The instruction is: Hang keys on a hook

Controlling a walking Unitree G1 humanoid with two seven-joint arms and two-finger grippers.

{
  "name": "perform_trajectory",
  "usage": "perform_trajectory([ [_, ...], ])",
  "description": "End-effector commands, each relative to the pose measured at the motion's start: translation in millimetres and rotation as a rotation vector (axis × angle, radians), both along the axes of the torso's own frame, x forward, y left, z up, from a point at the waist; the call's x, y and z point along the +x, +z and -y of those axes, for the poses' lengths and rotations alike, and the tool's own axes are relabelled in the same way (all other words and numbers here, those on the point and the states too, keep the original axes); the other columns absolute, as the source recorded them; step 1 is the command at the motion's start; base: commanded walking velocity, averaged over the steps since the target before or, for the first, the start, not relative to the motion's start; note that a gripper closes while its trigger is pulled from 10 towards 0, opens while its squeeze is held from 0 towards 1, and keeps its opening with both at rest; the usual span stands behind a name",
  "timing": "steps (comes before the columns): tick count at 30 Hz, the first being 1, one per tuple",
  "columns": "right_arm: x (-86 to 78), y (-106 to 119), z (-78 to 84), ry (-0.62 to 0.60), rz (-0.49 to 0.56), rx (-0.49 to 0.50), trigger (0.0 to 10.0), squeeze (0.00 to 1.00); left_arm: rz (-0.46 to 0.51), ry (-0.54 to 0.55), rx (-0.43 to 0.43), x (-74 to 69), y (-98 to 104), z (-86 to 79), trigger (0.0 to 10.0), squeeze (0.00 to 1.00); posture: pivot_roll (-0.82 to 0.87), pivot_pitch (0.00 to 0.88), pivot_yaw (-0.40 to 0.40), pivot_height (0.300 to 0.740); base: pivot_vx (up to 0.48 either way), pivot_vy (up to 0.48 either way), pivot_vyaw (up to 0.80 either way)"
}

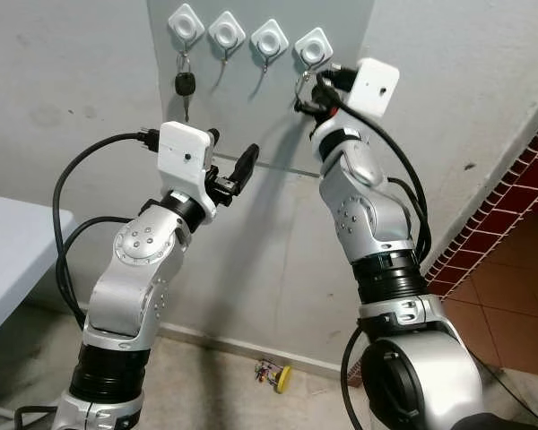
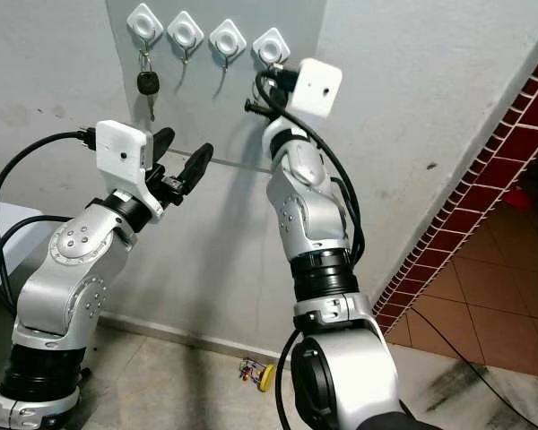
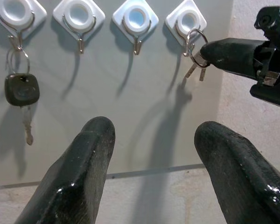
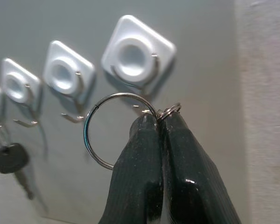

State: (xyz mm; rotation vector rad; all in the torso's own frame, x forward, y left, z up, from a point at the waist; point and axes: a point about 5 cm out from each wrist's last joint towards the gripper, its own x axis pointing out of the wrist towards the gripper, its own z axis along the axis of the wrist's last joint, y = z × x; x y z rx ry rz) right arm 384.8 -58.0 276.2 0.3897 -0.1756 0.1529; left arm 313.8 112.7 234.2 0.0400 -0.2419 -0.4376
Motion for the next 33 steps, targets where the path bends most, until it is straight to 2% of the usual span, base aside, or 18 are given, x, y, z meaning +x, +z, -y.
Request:
perform_trajectory([
  [1, -0.7, 13.0, 1.7, -0.007, 0.023, 0.027, 10.0, 0.0, 0.026, -0.016, -0.009, -1.1, 9.6, 4.5, 10.0, 0.0, -0.02, 0.0, -0.093, 0.724, 0.0, 0.0, 0.0],
  [13, 2.5, 28.8, 0.8, -0.019, -0.013, 0.071, 10.0, 0.0, 0.028, -0.009, -0.018, -1.0, 12.3, 3.3, 10.0, 0.0, -0.02, 0.0, -0.094, 0.724, 0.0, 0.0, 0.0],
  [21, 2.7, 31.0, 0.4, -0.058, -0.058, -0.007, 10.0, 0.0, 0.03, -0.002, -0.024, -1.3, 13.4, 2.6, 10.0, 0.0, -0.02, 0.0, -0.104, 0.724, 0.0, 0.0, 0.0],
  [26, 2.6, 30.1, 0.4, -0.068, -0.073, -0.019, 10.0, 0.0, 0.031, -0.001, -0.026, -1.4, 13.6, 2.5, 10.0, 0.0, -0.02, 0.0, -0.104, 0.724, 0.0, 0.0, 0.0],
  [33, 4.4, 19.3, 4.9, -0.143, -0.159, -0.104, 10.0, 0.0, 0.027, 0.006, -0.034, -1.2, 13.4, 1.6, 10.0, 0.0, -0.02, 0.0, -0.108, 0.724, 0.0, 0.0, 0.0],
])
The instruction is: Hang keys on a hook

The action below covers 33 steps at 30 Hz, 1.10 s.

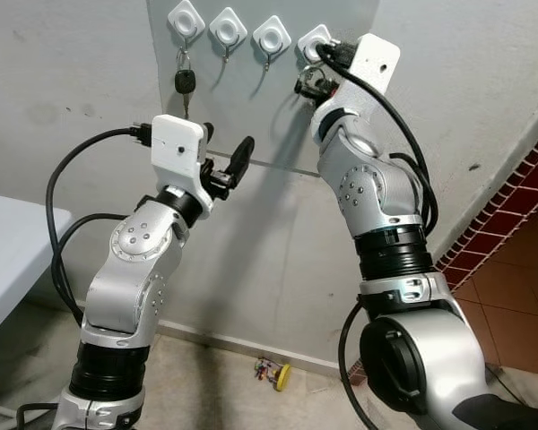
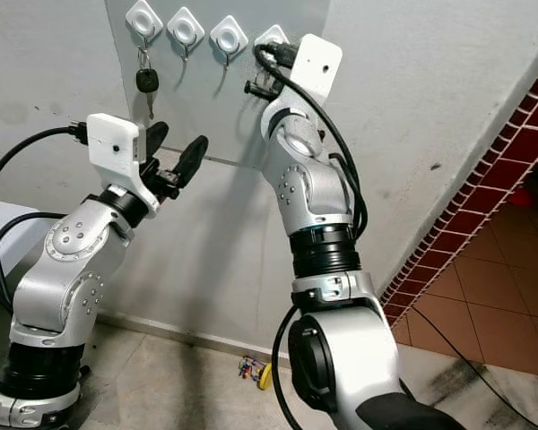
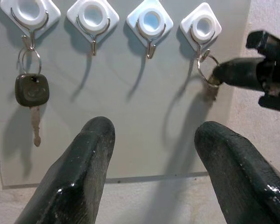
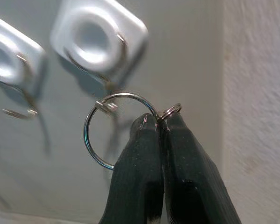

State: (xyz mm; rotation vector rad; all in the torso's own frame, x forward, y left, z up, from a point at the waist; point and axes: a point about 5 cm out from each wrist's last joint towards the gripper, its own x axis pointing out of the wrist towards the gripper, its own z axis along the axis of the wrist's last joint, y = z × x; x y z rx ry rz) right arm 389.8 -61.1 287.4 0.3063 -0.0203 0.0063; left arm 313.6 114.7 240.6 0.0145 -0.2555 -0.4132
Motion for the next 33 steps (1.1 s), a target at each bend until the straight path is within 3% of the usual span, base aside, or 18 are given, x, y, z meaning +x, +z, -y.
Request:
perform_trajectory([
  [1, -0.5, 8.1, 1.8, -0.019, 0.015, -0.023, 10.0, 0.0, 0.02, -0.014, -0.003, -1.0, 7.0, 3.6, 10.0, 0.0, -0.02, 0.0, -0.108, 0.724, 0.0, 0.0, 0.0],
  [10, -0.9, 5.6, 2.4, -0.039, -0.026, -0.036, 10.0, 0.0, 0.02, -0.003, -0.017, -1.1, 8.4, 1.8, 10.0, 0.0, -0.02, 0.0, -0.111, 0.724, 0.0, 0.0, 0.0],
  [12, -1.8, 3.0, 0.2, -0.013, -0.032, 0.058, 10.0, 0.0, 0.019, -0.001, -0.019, -1.5, 8.3, 1.5, 10.0, 0.0, -0.02, 0.0, -0.111, 0.724, 0.0, 0.0, 0.0],
  [13, -2.0, 1.9, 0.4, -0.014, -0.043, 0.074, 10.0, 1.0, 0.019, 0.0, -0.02, -1.5, 8.3, 1.4, 10.0, 0.0, -0.02, 0.0, -0.111, 0.724, 0.0, 0.0, 0.0],
  [25, -4.4, 3.2, 0.5, 0.006, -0.04, 0.123, 10.0, 1.0, 0.018, 0.007, -0.023, -1.9, 8.4, 0.5, 10.0, 0.0, -0.01, 0.0, -0.112, 0.724, 0.0, 0.0, 0.0],
  [33, -10.7, 1.9, -2.2, 0.075, 0.02, 0.191, 10.0, 1.0, 0.017, 0.012, -0.022, -2.2, 7.5, 0.1, 10.0, 0.0, -0.02, 0.0, -0.11, 0.724, 0.0, 0.0, 0.0],
])
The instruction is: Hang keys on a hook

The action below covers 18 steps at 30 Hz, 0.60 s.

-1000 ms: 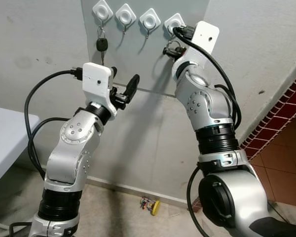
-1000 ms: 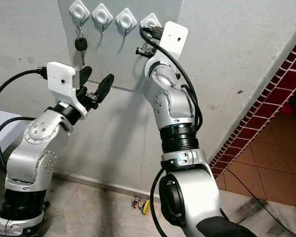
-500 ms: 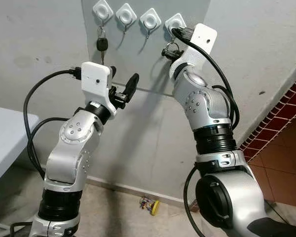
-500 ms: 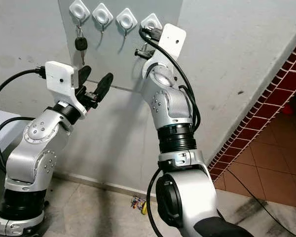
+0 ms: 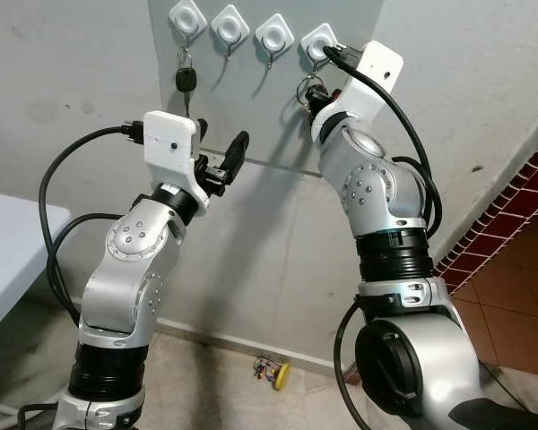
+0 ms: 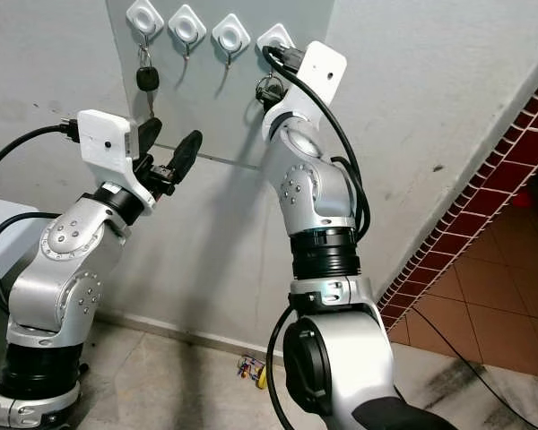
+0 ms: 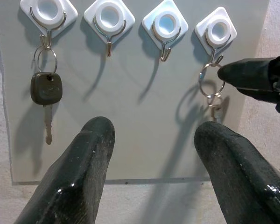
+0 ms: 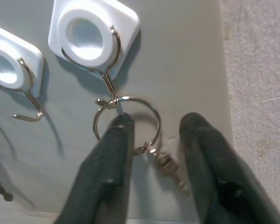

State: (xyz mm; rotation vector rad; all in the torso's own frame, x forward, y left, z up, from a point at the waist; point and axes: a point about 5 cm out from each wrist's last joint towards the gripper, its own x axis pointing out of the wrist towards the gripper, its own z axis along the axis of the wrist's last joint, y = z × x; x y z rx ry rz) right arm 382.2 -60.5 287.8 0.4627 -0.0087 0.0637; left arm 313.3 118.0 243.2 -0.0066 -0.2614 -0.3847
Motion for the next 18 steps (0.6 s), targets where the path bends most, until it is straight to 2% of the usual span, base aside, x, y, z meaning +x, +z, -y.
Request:
perform_trajectory([
  [1, -3.3, 1.5, -1.6, 0.013, 0.023, 0.036, 10.0, 1.0, 0.016, -0.013, 0.003, -1.8, 4.9, 3.4, 10.0, 0.0, -0.02, 0.0, -0.11, 0.724, 0.0, 0.0, 0.0],
  [3, -3.3, 1.5, -1.6, 0.013, 0.023, 0.036, 10.0, 1.0, 0.016, -0.013, 0.003, -1.8, 4.9, 3.4, 10.0, 0.0, -0.02, 0.0, -0.11, 0.724, 0.0, 0.0, 0.0],
  [4, -5.8, -2.2, 0.7, 0.018, 0.07, 0.016, 10.0, 1.0, 0.013, -0.003, 0.006, -1.6, 3.2, 2.8, 10.0, 0.0, -0.02, 0.0, -0.11, 0.724, 0.0, 0.0, 0.0],
  [5, -12.1, -21.7, 6.0, 0.046, 0.165, -0.046, 10.0, 1.0, -0.005, 0.024, -0.007, -0.5, -5.1, 0.2, 10.0, 0.0, -0.02, 0.0, -0.109, 0.724, 0.0, 0.0, 0.0],
  [6, -15.7, -32.3, 8.7, 0.055, 0.22, -0.094, 10.0, 1.0, -0.02, 0.035, -0.02, 0.1, -11.1, -1.7, 10.0, 0.0, -0.02, 0.0, -0.104, 0.724, 0.0, 0.0, 0.0],
  [7, -15.7, -32.3, 8.7, 0.055, 0.22, -0.094, 10.0, 1.0, -0.02, 0.035, -0.02, 0.1, -11.1, -1.7, 10.0, 0.0, -0.02, 0.0, -0.104, 0.724, 0.0, 0.0, 0.0],
  [8, -21.4, -43.8, 9.9, 0.13, 0.29, -0.045, 10.0, 1.0, -0.031, 0.055, -0.016, 0.9, -21.1, -4.1, 10.0, 0.0, -0.02, 0.0, -0.104, 0.724, 0.0, 0.0, 0.0],
  [10, -23.2, -58.6, 13.4, 0.145, 0.281, -0.051, 10.0, 1.0, -0.049, 0.075, -0.023, 1.7, -30.8, -6.3, 10.0, 0.0, -0.02, 0.0, -0.104, 0.724, 0.0, 0.0, 0.0],
  [11, -24.0, -70.6, 15.0, 0.142, 0.272, -0.101, 10.0, 1.0, -0.063, 0.096, -0.017, 2.5, -38.2, -8.5, 10.0, 0.0, -0.02, 0.0, -0.097, 0.724, 0.0, 0.0, 0.0],
  [14, -25.5, -90.1, 17.4, 0.152, 0.241, -0.146, 10.0, 1.0, -0.02, 0.147, 0.01, 0.4, -45.3, -13.4, 10.0, 0.0, -0.02, 0.0, -0.094, 0.724, 0.0, 0.0, 0.0],
  [15, -27.9, -102.4, 19.6, 0.156, 0.228, -0.172, 10.0, 1.0, -0.085, 0.157, -0.02, 2.2, -55.6, -16.2, 10.0, 0.0, -0.02, 0.0, -0.09, 0.724, 0.0, 0.0, 0.0],
  [16, -27.9, -102.4, 19.6, 0.156, 0.228, -0.172, 10.0, 1.0, -0.085, 0.157, -0.02, 2.2, -55.6, -16.2, 10.0, 0.0, -0.02, 0.0, -0.09, 0.724, 0.0, 0.0, 0.0],
  [18, -31.9, -117.0, 22.5, 0.163, 0.222, -0.209, 10.0, 1.0, -0.11, 0.173, -0.03, 2.4, -65.4, -21.0, 10.0, 0.0, -0.03, 0.0, -0.087, 0.724, 0.0, 0.0, 0.0],
])
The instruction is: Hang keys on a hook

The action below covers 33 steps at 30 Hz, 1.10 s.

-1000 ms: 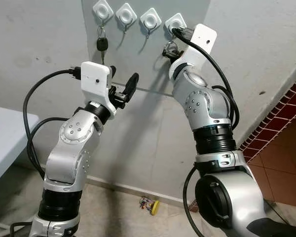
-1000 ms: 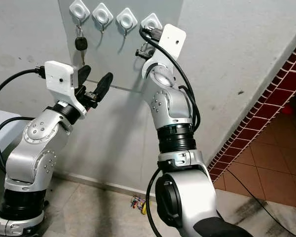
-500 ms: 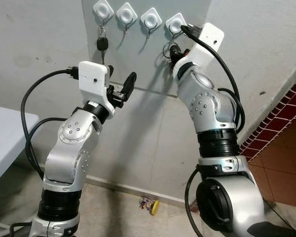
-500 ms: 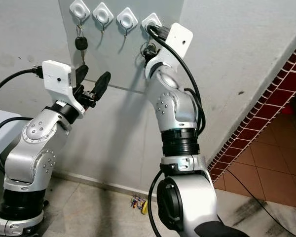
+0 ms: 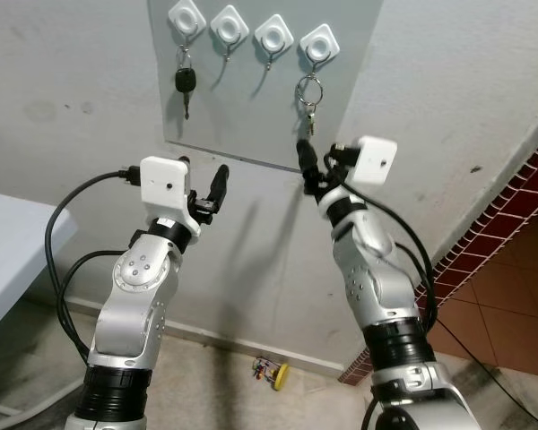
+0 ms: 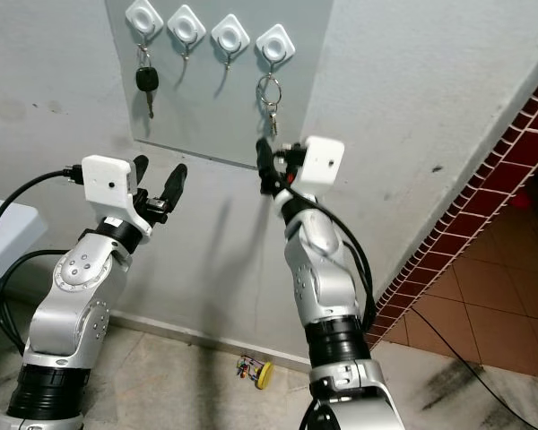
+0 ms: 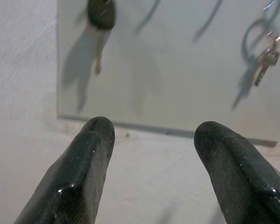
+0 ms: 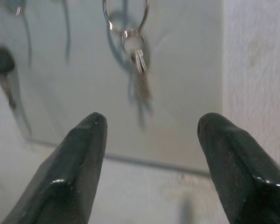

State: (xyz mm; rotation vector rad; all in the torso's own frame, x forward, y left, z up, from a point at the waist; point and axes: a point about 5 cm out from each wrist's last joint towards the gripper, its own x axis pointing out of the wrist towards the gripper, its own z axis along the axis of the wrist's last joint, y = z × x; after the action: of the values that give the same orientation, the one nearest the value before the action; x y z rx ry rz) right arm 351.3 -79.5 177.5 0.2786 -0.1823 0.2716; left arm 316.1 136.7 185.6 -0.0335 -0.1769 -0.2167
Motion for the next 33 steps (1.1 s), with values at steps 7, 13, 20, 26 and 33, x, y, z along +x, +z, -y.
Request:
perform_trajectory([
  [7, -8.2, -48.4, 7.8, 0.041, -0.078, -0.092, 10.0, 1.0, -0.054, 0.082, -0.046, -4.7, -45.2, -18.1, 10.0, 0.0, -0.03, 0.0, -0.082, 0.724, 0.0, 0.0, 0.0],
  [13, -13.2, -64.8, 8.2, 0.059, -0.102, -0.099, 10.0, 1.0, -0.099, 0.105, -0.07, -9.7, -64.6, -20.1, 10.0, 0.0, -0.04, 0.0, -0.066, 0.724, 0.0, 0.0, 0.0],
  [20, -15.0, -70.0, 11.2, 0.05, -0.073, -0.128, 10.0, 1.0, -0.061, 0.11, -0.093, -9.6, -68.0, -23.5, 10.0, 0.0, -0.04, 0.0, -0.065, 0.724, 0.0, 0.0, 0.0],
  [26, -15.9, -71.2, 15.1, 0.053, -0.039, -0.156, 10.0, 0.0, -0.05, 0.103, -0.115, -9.1, -70.3, -27.2, 10.0, 0.0, -0.05, 0.0, -0.064, 0.724, 0.0, 0.0, 0.0],
  [33, -33.4, -118.6, 30.1, 0.086, -0.186, -0.262, 10.0, 0.0, -0.177, 0.119, -0.02, -16.2, -113.8, -31.8, 10.0, 0.0, -0.05, 0.0, -0.062, 0.724, 0.0, 0.0, 0.0],
])
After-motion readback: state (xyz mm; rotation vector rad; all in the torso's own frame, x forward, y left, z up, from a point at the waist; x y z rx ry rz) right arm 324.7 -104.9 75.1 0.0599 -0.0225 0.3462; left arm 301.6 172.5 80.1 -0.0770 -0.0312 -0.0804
